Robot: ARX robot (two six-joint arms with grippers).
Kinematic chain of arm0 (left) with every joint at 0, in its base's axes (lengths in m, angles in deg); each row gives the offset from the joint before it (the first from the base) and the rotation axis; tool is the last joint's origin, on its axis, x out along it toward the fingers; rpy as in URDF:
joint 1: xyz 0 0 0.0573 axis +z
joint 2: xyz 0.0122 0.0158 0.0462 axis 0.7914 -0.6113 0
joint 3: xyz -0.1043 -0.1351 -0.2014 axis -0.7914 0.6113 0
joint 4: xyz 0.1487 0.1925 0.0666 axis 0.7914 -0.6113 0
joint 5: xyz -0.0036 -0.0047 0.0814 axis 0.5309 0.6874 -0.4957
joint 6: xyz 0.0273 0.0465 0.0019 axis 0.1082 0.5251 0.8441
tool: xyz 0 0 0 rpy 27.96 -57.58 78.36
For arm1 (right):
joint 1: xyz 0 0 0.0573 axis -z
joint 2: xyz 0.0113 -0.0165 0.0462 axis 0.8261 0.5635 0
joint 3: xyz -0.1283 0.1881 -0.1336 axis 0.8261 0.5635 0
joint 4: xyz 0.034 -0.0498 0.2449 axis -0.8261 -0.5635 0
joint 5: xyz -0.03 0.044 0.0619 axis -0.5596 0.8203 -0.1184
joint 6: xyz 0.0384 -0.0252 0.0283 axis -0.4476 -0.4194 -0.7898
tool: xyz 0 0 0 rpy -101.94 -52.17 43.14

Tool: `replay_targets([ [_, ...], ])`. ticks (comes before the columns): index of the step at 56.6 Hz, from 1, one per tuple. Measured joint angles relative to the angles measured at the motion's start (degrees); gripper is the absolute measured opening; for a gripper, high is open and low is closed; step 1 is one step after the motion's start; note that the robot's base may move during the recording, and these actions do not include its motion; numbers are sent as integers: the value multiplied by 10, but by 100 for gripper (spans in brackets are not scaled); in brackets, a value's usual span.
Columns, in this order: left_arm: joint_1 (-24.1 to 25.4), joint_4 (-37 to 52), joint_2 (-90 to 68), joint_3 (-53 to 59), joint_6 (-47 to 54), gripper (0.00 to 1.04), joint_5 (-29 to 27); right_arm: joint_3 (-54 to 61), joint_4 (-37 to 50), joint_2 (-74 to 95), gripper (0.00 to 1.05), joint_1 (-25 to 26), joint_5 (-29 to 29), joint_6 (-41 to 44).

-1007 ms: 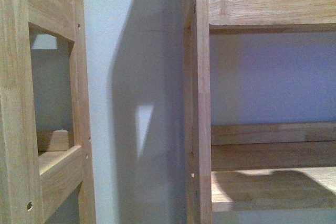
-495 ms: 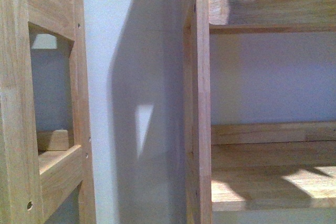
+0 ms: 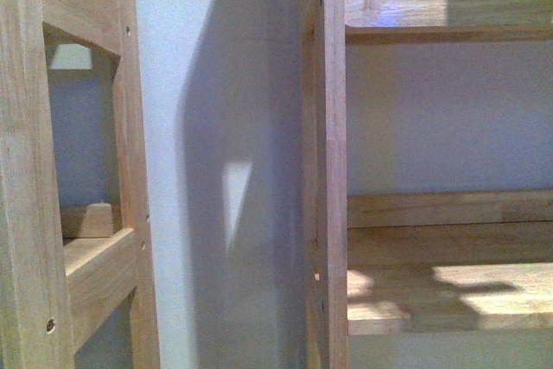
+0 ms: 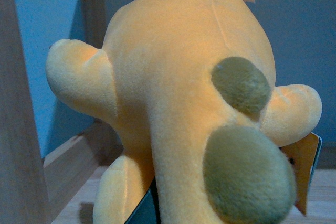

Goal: Put away toys

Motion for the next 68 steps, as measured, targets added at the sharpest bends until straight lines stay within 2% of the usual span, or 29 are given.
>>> replay_targets([
  [25, 0, 0, 0, 0, 0, 98, 0, -73, -64, 109, 7, 6, 14, -128],
  [47, 0, 0, 0, 0, 0, 98, 0, -94, -62, 137, 7, -7, 32, -187],
  [61, 0, 0, 0, 0, 0, 98, 0, -118, -78, 155, 7, -19, 33, -190],
  [68, 0, 0, 0, 0, 0, 98, 0, -122, -77, 157, 34, -21, 33, -177],
])
